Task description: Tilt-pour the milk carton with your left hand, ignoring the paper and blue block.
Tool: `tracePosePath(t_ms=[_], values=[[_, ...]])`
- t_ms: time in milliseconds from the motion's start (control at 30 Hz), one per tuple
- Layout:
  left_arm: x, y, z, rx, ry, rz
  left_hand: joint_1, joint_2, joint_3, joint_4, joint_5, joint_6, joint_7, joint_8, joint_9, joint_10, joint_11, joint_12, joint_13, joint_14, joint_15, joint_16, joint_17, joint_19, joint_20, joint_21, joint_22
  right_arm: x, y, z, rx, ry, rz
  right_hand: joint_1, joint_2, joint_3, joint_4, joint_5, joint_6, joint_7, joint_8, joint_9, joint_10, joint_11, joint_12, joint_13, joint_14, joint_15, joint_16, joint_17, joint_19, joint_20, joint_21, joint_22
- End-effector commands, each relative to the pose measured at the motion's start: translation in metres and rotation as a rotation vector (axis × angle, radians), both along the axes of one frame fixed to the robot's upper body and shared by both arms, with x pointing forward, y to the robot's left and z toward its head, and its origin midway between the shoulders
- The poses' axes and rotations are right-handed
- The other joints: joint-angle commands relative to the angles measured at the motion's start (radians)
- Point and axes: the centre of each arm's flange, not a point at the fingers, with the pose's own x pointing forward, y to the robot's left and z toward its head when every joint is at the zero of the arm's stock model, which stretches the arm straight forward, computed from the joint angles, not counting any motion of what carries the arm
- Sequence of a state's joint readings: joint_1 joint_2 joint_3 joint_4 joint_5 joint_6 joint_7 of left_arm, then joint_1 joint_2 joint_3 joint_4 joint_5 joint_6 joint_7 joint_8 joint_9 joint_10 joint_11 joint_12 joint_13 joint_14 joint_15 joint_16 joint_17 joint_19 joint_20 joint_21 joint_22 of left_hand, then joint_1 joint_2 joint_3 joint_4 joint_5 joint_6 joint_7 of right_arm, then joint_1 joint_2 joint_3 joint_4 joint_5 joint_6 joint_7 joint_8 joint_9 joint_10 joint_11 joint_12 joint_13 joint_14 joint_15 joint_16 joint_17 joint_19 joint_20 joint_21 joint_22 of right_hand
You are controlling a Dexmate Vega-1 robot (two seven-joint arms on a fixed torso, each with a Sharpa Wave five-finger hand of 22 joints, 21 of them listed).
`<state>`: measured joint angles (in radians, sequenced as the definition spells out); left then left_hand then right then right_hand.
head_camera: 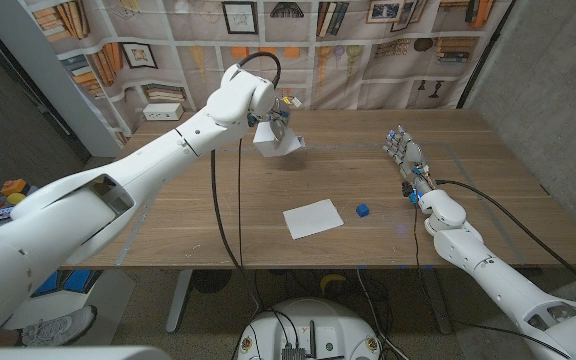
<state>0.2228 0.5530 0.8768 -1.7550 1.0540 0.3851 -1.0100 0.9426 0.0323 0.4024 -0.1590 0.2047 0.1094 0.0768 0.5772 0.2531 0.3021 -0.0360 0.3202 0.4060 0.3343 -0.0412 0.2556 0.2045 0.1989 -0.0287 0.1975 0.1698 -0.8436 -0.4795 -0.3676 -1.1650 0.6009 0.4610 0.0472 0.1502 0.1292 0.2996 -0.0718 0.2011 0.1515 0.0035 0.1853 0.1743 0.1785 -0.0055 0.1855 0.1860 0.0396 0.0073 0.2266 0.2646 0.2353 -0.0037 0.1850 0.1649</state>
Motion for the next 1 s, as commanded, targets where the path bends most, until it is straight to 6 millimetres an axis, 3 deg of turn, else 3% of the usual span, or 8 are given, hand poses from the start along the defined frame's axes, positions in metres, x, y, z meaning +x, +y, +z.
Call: tracePosePath(t_ms=[33,400,1000], values=[[0.003,0.014,-0.006,-0.186,-0.015,-0.039,-0.009,0.009,-0.006,0.0,0.005,0.007,-0.002,0.005,0.005,0.014,-0.002,-0.001,0.005,0.01,-0.032,0.008,0.004,0.009,0.004,0.004,0.005,0.001,0.0,0.001,-0.004,0.003,-0.004,-0.009,0.012,0.007,-0.003,-0.002,0.009,0.004,0.003,0.002,0.006,0.002,0.008,0.002,0.002,-0.007,0.006,0.003,0.005,-0.007,0.002,0.002],[0.007,0.022,-0.018,-0.323,-0.034,-0.115,-0.016,0.009,-0.014,0.001,0.005,0.012,-0.001,0.011,0.003,0.019,0.0,-0.002,0.007,0.016,-0.031,0.01,0.004,0.024,0.005,0.008,0.005,0.005,0.0,0.001,-0.004,0.018,-0.003,-0.008,0.013,0.009,-0.004,-0.002,0.009,0.004,0.003,0.002,0.006,0.002,0.008,0.002,0.002,-0.006,0.007,0.003,0.006,-0.008,0.003,0.002],[0.005,0.04,-0.054,-0.542,-0.127,-0.148,-0.018,-0.003,-0.028,-0.007,0.005,0.042,-0.013,0.028,-0.001,0.046,-0.011,0.001,0.01,0.039,-0.041,0.015,-0.002,0.052,-0.005,0.014,0.005,0.008,-0.002,0.008,-0.032,0.03,-0.004,-0.007,0.014,0.012,-0.006,-0.002,0.009,0.004,0.002,0.002,0.004,0.003,0.007,0.002,0.002,-0.006,0.007,0.003,0.006,-0.009,0.003,0.002]])
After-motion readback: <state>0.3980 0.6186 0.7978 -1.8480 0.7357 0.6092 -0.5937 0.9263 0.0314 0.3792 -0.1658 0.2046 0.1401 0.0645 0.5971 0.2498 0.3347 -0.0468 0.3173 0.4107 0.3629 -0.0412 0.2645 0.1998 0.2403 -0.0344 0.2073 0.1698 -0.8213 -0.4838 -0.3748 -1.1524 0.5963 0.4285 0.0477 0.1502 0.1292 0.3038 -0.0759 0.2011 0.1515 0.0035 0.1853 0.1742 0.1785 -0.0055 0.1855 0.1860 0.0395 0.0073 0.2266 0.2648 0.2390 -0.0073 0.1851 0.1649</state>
